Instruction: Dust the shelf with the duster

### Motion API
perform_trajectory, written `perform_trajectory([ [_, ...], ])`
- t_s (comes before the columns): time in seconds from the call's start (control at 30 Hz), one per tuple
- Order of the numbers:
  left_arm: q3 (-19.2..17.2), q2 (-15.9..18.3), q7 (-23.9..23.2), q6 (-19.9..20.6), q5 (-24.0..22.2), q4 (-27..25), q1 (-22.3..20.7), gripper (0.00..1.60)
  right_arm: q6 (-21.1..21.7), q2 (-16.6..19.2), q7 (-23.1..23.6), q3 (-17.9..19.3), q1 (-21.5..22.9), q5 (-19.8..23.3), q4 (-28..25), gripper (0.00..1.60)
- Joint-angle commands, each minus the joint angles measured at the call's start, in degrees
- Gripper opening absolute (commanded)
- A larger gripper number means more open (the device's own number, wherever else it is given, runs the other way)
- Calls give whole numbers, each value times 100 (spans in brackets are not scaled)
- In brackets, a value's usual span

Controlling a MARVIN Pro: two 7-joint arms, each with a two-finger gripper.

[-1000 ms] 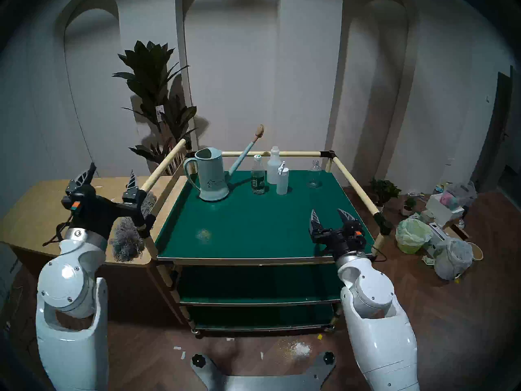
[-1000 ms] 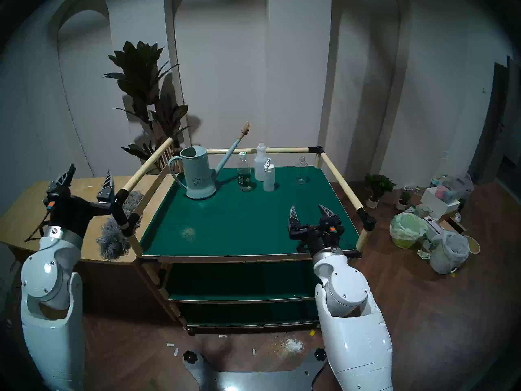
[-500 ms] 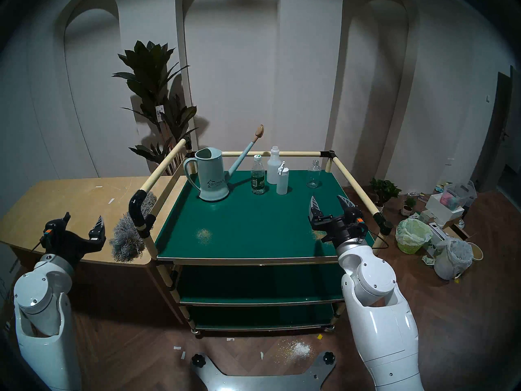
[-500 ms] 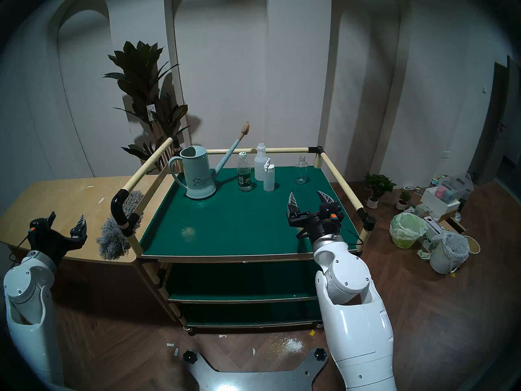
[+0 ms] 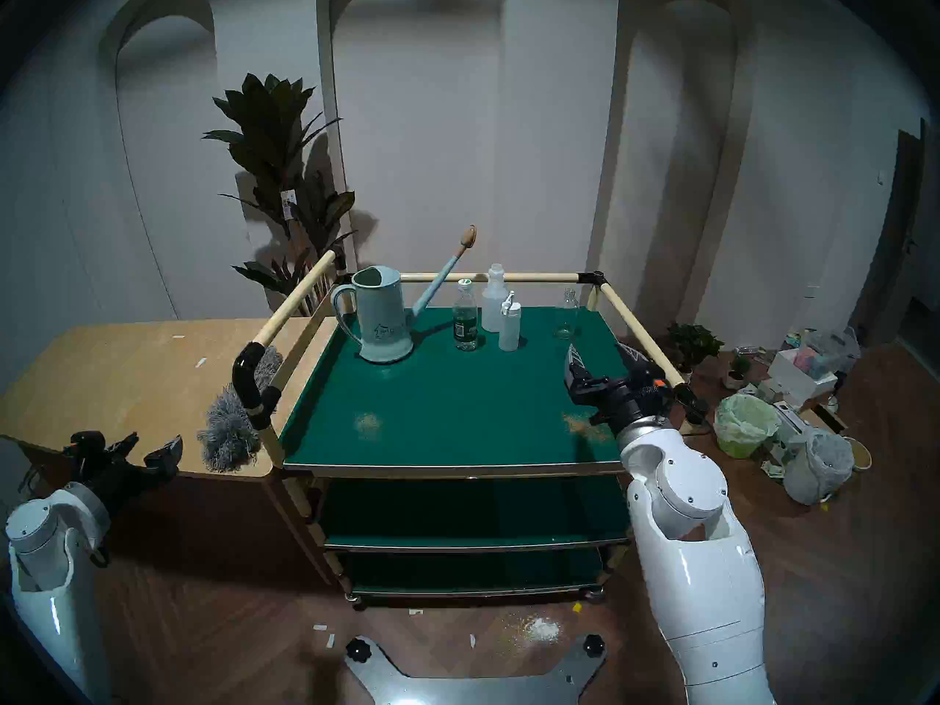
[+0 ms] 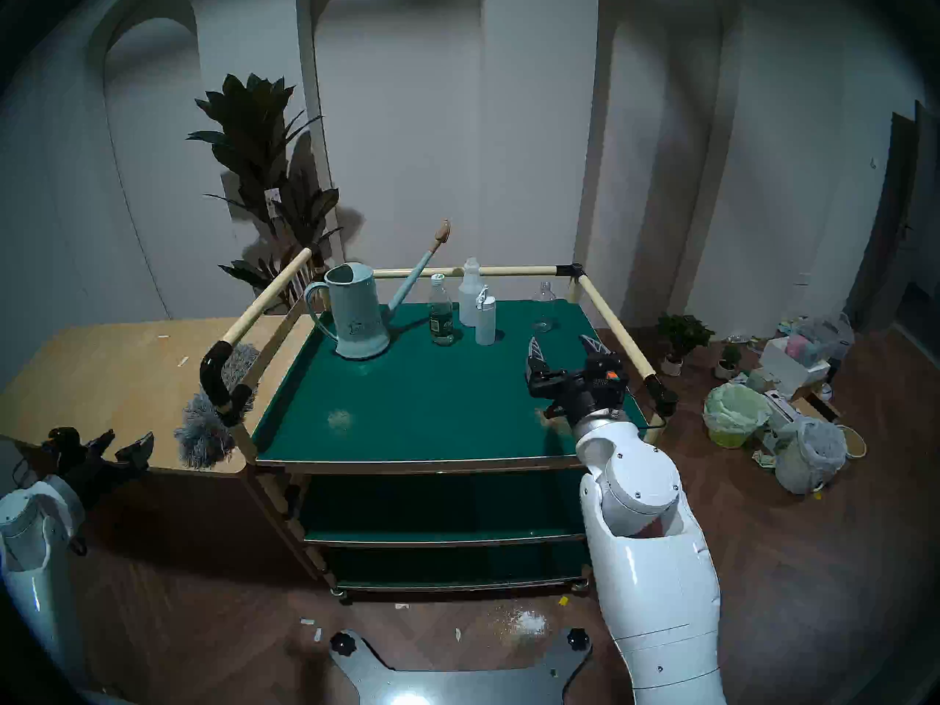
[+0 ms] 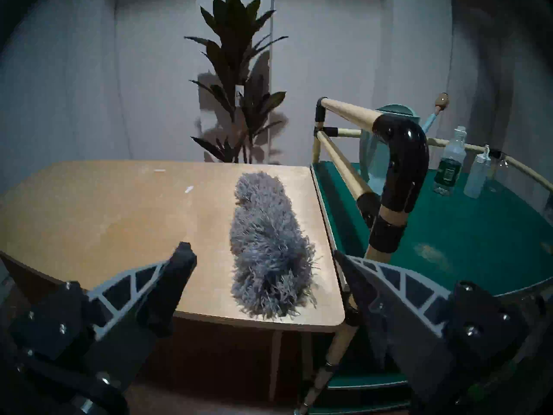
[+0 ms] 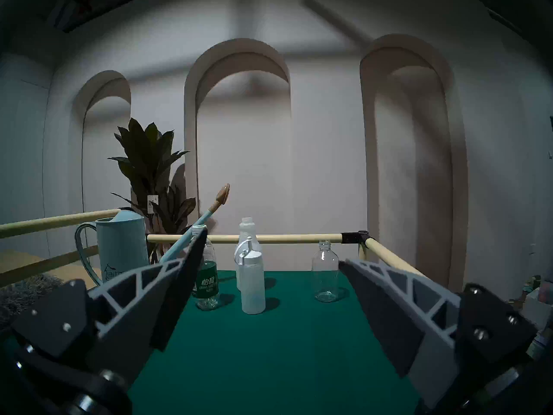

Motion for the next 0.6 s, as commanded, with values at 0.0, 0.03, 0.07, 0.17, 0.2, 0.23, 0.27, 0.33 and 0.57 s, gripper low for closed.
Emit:
perform_trajectory([
  [0.0,418,641,-35,-277,-42,513,-643,160,37,8,14,-17,-56,-4,-278,160],
  [0.03,556,754,55,-370,62,639,-757,160,55,6,16,-14,-68,2,-294,160],
  [0.07,627,735,161,-440,101,638,-741,160,66,-3,11,-12,-79,10,-305,160],
  [0.17,962,876,528,-636,371,895,-958,160,86,-16,2,1,-122,28,-345,160],
  [0.2,1086,903,650,-735,418,987,-1008,160,102,-18,-1,5,-141,33,-367,160],
  [0.23,1156,818,790,-822,458,1071,-1099,160,111,-20,-6,14,-161,36,-382,160],
  [0.27,1213,820,820,-906,526,1122,-1103,160,115,-18,-6,20,-176,39,-392,160],
  [0.33,1320,788,964,-1017,569,1223,-1192,160,123,-16,-14,30,-202,37,-411,160],
  [0.57,1907,687,1678,-1585,820,1785,-1568,160,127,-114,-17,80,-285,177,-493,160],
])
